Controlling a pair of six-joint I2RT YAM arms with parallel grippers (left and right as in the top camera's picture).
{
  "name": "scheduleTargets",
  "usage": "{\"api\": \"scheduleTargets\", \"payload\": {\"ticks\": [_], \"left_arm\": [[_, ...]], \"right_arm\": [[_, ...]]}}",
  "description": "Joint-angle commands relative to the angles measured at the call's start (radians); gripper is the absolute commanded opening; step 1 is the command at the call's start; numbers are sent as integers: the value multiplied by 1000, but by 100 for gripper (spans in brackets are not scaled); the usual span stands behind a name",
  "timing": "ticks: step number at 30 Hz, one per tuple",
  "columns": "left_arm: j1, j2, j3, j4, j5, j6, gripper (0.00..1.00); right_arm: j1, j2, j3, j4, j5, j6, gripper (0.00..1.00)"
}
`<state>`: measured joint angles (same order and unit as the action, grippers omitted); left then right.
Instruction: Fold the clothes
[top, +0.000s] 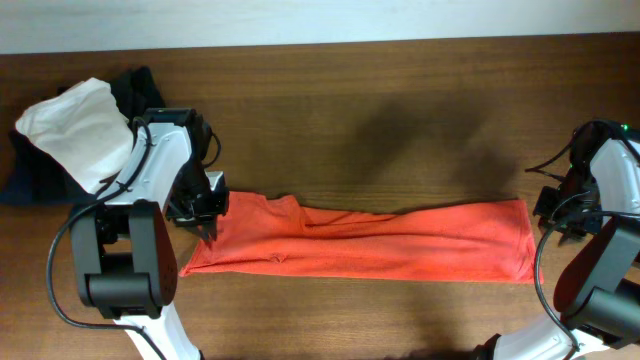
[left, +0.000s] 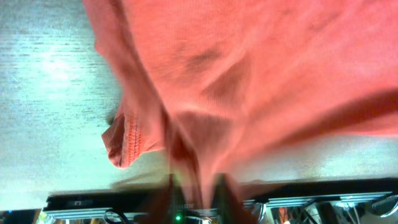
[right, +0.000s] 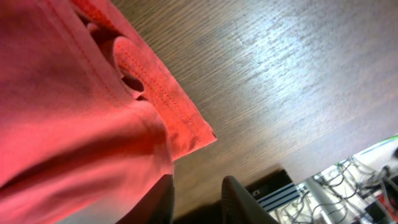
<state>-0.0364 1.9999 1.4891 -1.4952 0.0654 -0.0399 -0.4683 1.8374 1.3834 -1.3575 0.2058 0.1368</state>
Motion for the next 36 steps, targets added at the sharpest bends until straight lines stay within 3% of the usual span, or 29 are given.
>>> {"api": "scheduleTargets", "payload": {"ticks": [1, 6, 10, 18, 25, 36], "left_arm": [[8, -24, -10, 8, -32, 3, 43], [0, -24, -9, 106, 49, -23, 44], [-67, -24, -9, 232, 206, -13, 43], [-192, -24, 46, 364, 204, -19, 43], [-291, -18, 46, 544, 146, -19, 48], [-324, 81, 35, 517, 109, -39, 47]], "right_arm": [[-6, -17, -6, -2, 30, 29, 38], [-3, -17, -6, 14, -43, 25, 53], [-3, -17, -21, 27, -95, 13, 54], [-3, -16, -131, 117, -143, 10, 63], [-3, -15, -134, 124, -150, 10, 64], [-3, -15, -134, 123, -150, 10, 64]]}}
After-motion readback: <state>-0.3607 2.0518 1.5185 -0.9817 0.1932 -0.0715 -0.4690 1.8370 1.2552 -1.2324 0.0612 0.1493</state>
